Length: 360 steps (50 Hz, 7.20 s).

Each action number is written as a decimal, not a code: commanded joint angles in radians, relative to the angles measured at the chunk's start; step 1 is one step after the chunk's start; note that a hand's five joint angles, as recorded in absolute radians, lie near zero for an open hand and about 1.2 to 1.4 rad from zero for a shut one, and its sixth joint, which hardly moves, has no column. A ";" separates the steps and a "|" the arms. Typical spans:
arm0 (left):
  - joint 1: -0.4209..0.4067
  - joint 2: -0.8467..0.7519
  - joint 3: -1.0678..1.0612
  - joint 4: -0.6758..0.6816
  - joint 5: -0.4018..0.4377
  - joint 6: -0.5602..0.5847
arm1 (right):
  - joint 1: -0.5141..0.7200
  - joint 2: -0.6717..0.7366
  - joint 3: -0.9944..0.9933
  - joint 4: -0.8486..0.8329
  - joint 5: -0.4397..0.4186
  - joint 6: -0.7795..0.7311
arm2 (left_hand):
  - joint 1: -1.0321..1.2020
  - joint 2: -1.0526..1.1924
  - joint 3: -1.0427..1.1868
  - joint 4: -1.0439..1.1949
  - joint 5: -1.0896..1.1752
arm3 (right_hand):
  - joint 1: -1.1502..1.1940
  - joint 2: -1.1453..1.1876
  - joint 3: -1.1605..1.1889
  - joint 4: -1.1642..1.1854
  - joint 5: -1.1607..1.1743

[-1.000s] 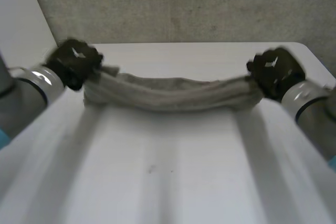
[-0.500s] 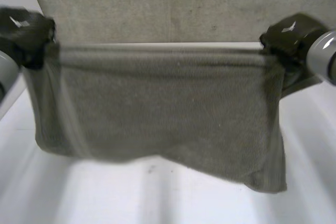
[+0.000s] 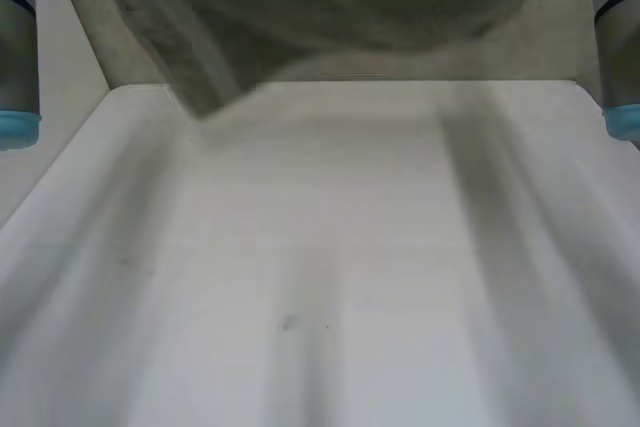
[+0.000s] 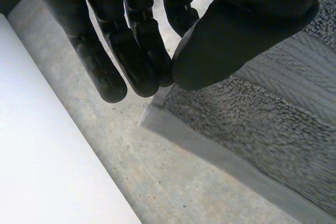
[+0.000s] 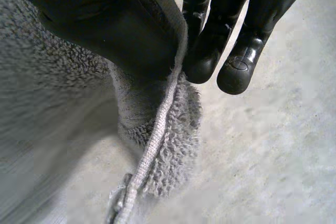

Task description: Fold the towel.

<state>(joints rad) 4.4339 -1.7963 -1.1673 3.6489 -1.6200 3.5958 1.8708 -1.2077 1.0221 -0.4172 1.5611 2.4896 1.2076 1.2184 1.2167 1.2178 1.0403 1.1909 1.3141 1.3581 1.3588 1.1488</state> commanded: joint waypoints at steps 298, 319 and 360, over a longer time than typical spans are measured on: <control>-0.030 -0.514 -0.117 -0.325 -0.089 0.198 | -0.039 0.403 0.150 0.224 0.002 -0.147 | -1.033 -1.044 -1.042 -1.043 -1.040 | -1.016 -1.140 -1.184 -1.184 -1.149; -0.021 -0.016 -0.538 -0.268 -0.035 0.009 | -0.150 0.008 0.601 0.459 -0.105 0.046 | -1.033 -1.044 -1.042 -1.043 -1.040 | -0.986 -1.109 -1.153 -1.153 -1.118; -0.005 0.083 -0.660 -0.191 -0.029 -0.117 | -0.548 0.106 0.615 0.245 -0.124 -0.046 | -1.033 -1.044 -1.042 -1.043 -1.040 | 0.205 0.082 0.038 0.037 0.073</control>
<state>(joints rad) 4.4271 -1.7250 -1.8273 3.4576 -1.6459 3.4789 1.4504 -1.0752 1.7014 -0.2170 1.4019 2.5559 0.1784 0.1664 0.1703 0.1691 0.0273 1.1022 1.3283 1.3320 1.3540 0.9925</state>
